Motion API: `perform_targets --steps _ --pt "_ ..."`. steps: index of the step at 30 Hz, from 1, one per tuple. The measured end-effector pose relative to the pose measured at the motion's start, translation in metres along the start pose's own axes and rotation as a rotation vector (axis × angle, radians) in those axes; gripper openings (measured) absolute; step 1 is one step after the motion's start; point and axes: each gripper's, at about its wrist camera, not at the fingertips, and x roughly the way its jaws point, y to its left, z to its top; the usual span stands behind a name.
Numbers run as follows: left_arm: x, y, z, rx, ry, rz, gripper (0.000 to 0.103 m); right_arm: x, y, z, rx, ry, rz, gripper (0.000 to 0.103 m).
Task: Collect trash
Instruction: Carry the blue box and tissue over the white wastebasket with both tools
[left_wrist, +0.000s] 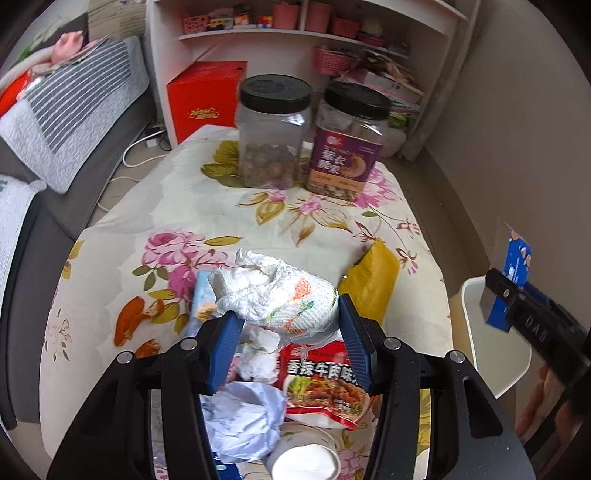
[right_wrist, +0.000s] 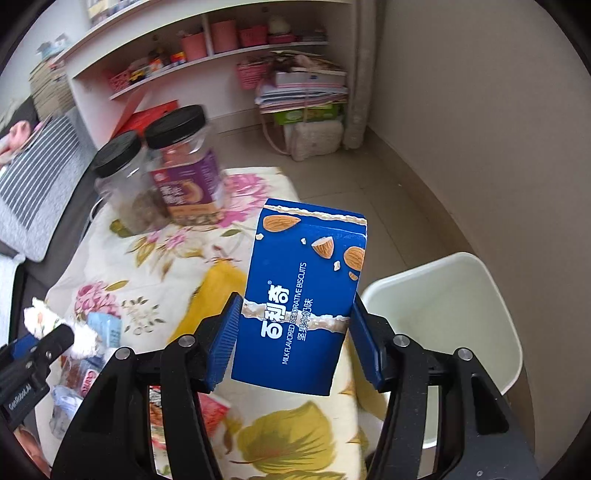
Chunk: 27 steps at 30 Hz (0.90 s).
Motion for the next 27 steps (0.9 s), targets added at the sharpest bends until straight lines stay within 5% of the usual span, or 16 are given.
perform_targets --steps 12,19,23,27 --pt "0.004 -0.043 -0.018 0.103 0.01 -0.002 0.052 0.004 -0.061 -0.002 0.056 0.025 -0.113 0.055" --pt "0.003 -0.082 -0.033 0.154 0.038 -0.072 0.052 0.004 -0.104 -0.004 0.099 0.044 -0.211 0.056" --pt "0.006 -0.117 -0.044 0.218 0.038 -0.094 0.052 -0.005 -0.128 -0.001 0.133 0.014 -0.269 0.075" --pt "0.012 -0.157 -0.054 0.264 0.048 -0.132 0.052 -0.016 -0.154 0.0 0.178 -0.011 -0.294 0.084"
